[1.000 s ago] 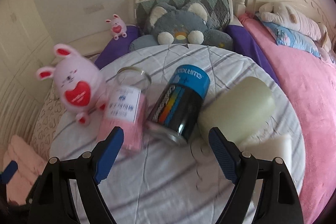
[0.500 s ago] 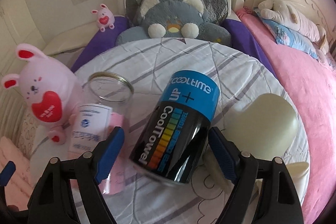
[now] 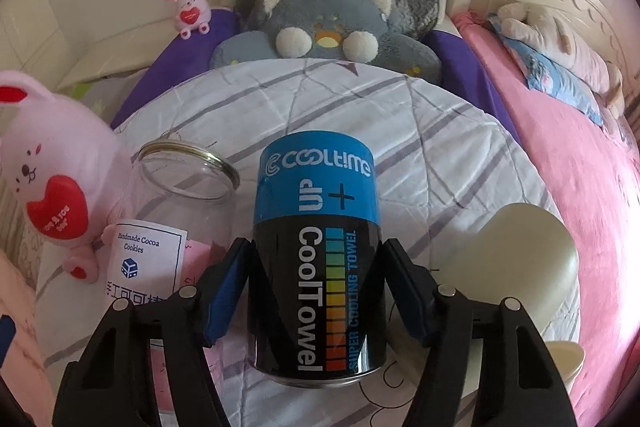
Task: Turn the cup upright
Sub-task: 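Lift the CoolTowel cup with the right gripper and set it standing on the bed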
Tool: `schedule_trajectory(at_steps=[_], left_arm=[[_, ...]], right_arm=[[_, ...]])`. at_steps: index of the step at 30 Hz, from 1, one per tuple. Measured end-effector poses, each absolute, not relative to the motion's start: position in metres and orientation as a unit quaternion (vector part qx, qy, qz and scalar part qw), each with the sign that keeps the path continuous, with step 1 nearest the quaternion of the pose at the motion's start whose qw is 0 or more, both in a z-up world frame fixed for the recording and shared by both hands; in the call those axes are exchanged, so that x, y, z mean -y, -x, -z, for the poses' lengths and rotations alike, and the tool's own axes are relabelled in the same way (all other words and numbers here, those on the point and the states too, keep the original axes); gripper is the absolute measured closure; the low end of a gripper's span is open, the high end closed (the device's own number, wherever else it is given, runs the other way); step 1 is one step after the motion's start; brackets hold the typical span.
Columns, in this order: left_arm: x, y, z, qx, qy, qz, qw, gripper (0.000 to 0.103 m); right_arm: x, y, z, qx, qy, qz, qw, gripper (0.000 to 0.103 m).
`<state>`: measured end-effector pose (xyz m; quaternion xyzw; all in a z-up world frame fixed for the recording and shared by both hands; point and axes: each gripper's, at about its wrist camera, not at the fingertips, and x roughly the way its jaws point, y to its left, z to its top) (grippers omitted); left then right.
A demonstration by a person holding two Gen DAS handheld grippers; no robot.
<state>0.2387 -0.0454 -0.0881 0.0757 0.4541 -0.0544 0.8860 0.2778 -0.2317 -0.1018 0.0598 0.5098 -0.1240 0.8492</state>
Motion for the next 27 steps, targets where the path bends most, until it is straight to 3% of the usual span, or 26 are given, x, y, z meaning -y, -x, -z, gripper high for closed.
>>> schedule_trajectory(at_steps=[27], left_arm=[[0.035,-0.187,0.052,-0.43,-0.079,0.037,0.899,0.0]], right_arm=[[0.22,-0.229,0.072,-0.492,-0.086,0.043,0.865,0.036]])
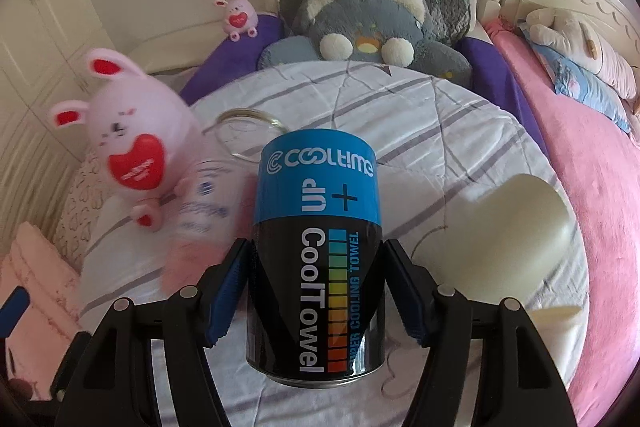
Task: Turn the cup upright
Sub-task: 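Lift the CoolTowel cup with the right gripper and set it standing on the bed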
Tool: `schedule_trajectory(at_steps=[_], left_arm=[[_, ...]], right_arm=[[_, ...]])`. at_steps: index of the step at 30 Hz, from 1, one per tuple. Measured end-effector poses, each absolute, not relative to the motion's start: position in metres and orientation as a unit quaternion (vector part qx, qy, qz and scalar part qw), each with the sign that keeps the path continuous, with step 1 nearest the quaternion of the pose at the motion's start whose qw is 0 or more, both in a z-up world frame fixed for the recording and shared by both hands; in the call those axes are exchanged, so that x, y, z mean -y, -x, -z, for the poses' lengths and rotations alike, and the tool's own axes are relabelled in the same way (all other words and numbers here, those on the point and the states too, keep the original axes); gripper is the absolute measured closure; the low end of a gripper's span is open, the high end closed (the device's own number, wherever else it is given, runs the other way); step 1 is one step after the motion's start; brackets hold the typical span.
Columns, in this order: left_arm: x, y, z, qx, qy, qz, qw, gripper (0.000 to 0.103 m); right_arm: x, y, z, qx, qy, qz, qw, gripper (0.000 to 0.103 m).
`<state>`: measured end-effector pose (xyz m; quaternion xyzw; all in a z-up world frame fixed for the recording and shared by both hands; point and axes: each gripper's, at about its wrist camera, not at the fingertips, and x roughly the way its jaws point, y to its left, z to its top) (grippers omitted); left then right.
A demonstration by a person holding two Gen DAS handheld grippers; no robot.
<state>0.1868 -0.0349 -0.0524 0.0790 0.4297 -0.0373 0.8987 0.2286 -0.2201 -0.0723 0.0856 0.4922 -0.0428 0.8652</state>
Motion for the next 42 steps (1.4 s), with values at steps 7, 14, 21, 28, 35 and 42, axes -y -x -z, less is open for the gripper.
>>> schedule_trajectory(at_steps=[7,14,21,28,35,42], left_arm=[[0.025,-0.146,0.032,-0.413,-0.079,0.033,0.907,0.0],[0.013,-0.09,0.033,-0.411,-0.085,0.021,0.908,0.0],[0.001,-0.041,0.054,-0.433,-0.1,0.006,0.896,0.0],[-0.007,-0.016,0.054,-0.431,-0.105,-0.006,0.896,0.0],[-0.008,-0.006,0.048,-0.427,-0.103,-0.013,0.898,0.0],[-0.004,0.003,0.04,-0.42,-0.105,-0.018,0.901,0.0]], right_arm=[[0.2,-0.171,0.043,-0.474,-0.085,0.013,0.876,0.036],[0.176,-0.102,0.044,-0.474,-0.086,-0.001,0.876,0.036],[0.167,-0.055,0.077,-0.496,-0.105,-0.001,0.862,0.035],[0.163,-0.042,0.099,-0.505,-0.11,0.006,0.856,0.035],[0.16,-0.041,0.102,-0.501,-0.105,0.01,0.859,0.035],[0.162,-0.031,0.088,-0.47,-0.108,0.008,0.876,0.021]])
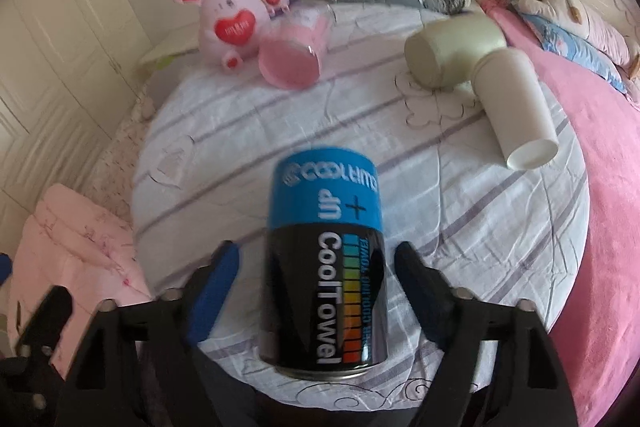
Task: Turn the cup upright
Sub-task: 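Lift the CoolTowel cup with the right gripper and set it standing on the bed, then open the right gripper and pull it back from the cup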
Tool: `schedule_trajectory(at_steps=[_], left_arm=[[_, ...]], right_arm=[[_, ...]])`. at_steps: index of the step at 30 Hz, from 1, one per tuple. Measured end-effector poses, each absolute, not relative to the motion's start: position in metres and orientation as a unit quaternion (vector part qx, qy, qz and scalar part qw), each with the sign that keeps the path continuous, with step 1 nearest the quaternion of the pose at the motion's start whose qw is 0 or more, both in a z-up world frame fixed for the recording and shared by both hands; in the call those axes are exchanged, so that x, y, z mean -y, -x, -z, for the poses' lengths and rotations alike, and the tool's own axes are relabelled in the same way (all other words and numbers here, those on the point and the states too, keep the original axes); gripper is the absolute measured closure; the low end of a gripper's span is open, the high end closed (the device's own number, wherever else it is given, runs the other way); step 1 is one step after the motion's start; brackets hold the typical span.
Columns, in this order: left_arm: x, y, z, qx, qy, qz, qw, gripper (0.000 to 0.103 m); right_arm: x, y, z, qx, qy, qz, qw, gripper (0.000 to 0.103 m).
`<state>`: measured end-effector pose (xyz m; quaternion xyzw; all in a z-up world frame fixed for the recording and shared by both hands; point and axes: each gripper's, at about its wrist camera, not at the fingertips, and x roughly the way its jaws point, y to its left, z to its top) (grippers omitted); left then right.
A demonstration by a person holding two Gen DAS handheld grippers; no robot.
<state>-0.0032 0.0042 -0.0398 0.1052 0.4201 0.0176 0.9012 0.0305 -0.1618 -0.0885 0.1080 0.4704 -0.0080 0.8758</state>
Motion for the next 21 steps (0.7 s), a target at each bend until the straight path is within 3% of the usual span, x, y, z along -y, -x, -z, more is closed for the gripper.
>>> schedule_trajectory(at_steps=[21], left_arm=[[0.01,0.061,-0.001,-0.389,-0.085,0.002,0.917,0.0]], right_arm=[[0.178,0.057,0.003,-0.367,-0.099,0.007,0.925,0.021]])
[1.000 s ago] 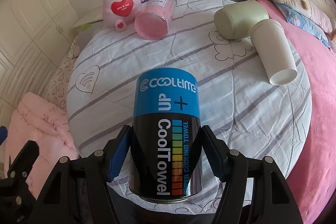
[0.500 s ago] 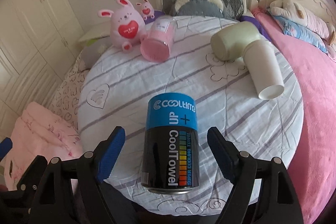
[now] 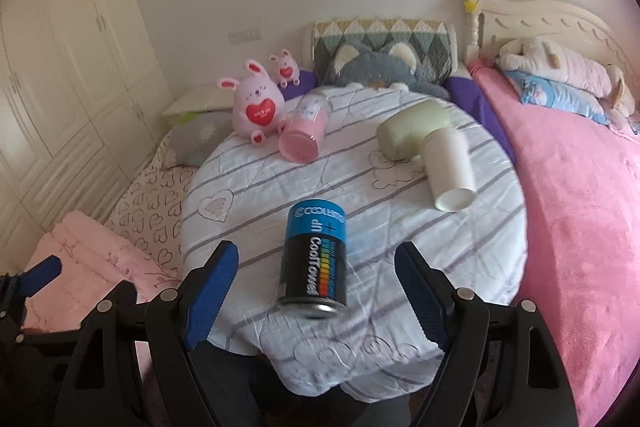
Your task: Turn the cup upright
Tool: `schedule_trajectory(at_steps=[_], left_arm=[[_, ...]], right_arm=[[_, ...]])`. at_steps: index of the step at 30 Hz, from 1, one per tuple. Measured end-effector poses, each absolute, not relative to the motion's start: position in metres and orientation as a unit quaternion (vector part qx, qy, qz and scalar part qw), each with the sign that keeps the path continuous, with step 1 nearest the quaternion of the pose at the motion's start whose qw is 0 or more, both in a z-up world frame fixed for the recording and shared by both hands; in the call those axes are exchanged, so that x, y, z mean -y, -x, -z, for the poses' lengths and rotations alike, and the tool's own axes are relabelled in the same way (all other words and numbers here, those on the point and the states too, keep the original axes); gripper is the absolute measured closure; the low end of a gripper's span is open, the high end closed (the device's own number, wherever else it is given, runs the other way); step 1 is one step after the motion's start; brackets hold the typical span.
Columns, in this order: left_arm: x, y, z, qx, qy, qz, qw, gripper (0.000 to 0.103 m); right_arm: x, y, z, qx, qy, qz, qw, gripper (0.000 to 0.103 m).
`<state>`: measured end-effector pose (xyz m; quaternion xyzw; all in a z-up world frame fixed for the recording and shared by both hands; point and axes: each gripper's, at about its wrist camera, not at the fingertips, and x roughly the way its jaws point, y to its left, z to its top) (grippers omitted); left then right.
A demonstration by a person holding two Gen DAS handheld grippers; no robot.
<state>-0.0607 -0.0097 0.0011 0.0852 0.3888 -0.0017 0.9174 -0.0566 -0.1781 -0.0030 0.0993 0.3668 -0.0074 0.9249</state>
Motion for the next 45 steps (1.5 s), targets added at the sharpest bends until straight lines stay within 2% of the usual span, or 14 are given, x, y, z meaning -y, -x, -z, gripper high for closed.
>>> schedule_trajectory(at_steps=[13,21,45], left_arm=[[0.029,0.093,-0.001,-0.389,-0.083,0.024,0.917,0.0],[0.041,0.099,0.003,-0.394,-0.09,0.031,0.914,0.0],[0.049,0.1,0.004,-0.396,-0.092,0.033,0.913,0.0]], right_arm=[[0.204,0.133,-0.019,-0.317,-0.094,0.048,0.943,0.021],[0.216,0.135,0.0,-0.338,-0.117,0.046,0.933,0.021],[0.23,0.14,0.0,-0.338,-0.126,0.047,0.932,0.021]])
